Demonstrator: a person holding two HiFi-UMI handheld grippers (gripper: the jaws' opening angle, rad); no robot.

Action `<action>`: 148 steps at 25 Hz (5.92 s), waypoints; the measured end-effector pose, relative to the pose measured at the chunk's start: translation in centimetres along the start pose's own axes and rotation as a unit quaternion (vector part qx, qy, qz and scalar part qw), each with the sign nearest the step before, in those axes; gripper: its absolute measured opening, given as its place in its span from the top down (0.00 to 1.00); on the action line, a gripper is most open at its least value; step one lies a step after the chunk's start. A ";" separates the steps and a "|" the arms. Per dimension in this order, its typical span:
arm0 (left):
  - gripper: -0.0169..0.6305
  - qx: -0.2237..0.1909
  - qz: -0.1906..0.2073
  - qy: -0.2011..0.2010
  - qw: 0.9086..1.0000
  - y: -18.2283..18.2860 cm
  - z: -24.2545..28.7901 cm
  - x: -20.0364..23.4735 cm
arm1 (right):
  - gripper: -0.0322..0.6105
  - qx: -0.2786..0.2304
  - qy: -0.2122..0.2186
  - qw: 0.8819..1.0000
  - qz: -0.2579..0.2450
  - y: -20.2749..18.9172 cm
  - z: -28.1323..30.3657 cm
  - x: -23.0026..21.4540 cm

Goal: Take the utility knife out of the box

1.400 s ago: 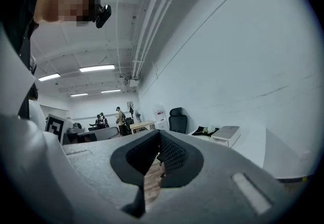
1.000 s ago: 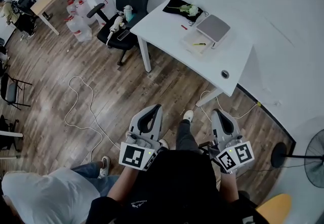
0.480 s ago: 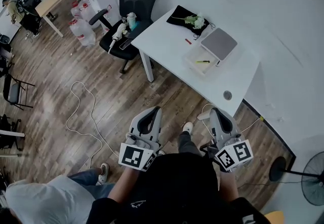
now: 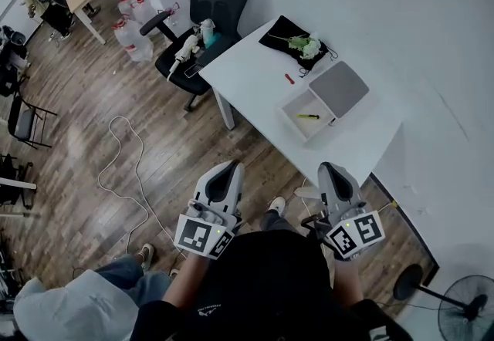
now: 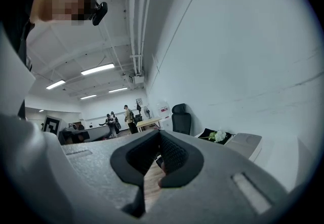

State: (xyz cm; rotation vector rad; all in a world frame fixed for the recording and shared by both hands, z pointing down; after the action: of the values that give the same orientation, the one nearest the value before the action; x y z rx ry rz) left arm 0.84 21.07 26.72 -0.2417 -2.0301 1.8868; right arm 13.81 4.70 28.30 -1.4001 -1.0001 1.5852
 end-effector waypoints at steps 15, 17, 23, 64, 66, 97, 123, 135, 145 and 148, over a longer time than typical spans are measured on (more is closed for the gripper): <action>0.97 0.014 0.036 0.022 0.999 -2.4 9.7 -3.2 | 0.95 0.009 0.028 0.999 -0.017 2.7 2.0 -10.3; 0.97 0.019 0.038 0.012 0.999 -2.8 10.6 -3.5 | 0.95 0.012 0.019 1.000 -0.019 2.7 1.7 -11.3; 0.97 0.029 0.028 -0.018 0.999 -3.7 13.2 -3.9 | 0.95 0.014 -0.016 1.000 -0.018 2.7 0.9 -12.9; 0.96 0.095 0.005 -0.402 0.911 -8.2 35.3 1.2 | 0.95 -0.002 -0.325 0.945 0.036 1.0 12.3 -19.0; 0.96 0.101 0.004 -0.404 0.909 -8.8 35.5 1.3 | 0.95 0.004 -0.328 0.944 0.031 0.8 12.5 -19.4; 0.96 0.129 -0.023 -0.296 0.946 -11.9 36.0 3.9 | 0.95 0.292 -0.172 0.939 -0.052 -10.6 21.8 -25.9; 0.96 0.148 -0.019 -0.190 0.970 -13.5 36.2 7.0 | 0.91 0.580 0.085 0.733 -0.344 -24.0 23.9 -28.4; 0.96 0.153 -0.029 -0.151 0.976 -14.4 35.9 8.8 | 0.84 0.606 0.108 0.691 -0.378 -26.5 24.8 -29.2; 0.96 0.159 -0.037 -0.142 0.976 -15.0 35.8 9.1 | 0.84 0.618 0.108 0.686 -0.368 -27.1 24.9 -29.3; 0.96 0.156 -0.038 -0.146 0.976 -15.0 35.9 9.0 | 0.85 0.624 0.104 0.682 -0.367 -27.6 25.1 -29.1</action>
State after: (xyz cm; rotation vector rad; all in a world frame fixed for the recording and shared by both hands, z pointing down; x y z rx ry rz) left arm -19.04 -10.42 41.20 0.2030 -1.8418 2.2617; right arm -7.17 -12.99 66.83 -0.1108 -0.0849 0.9807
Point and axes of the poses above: the fingertips, and each gripper's own axes: z forward along the fingers, x to its left, y out of its top, the point moved 3 cm from there along -z, backward along the fingers, and after that the axes turned 5 degrees about z, right-handed, at the moved point
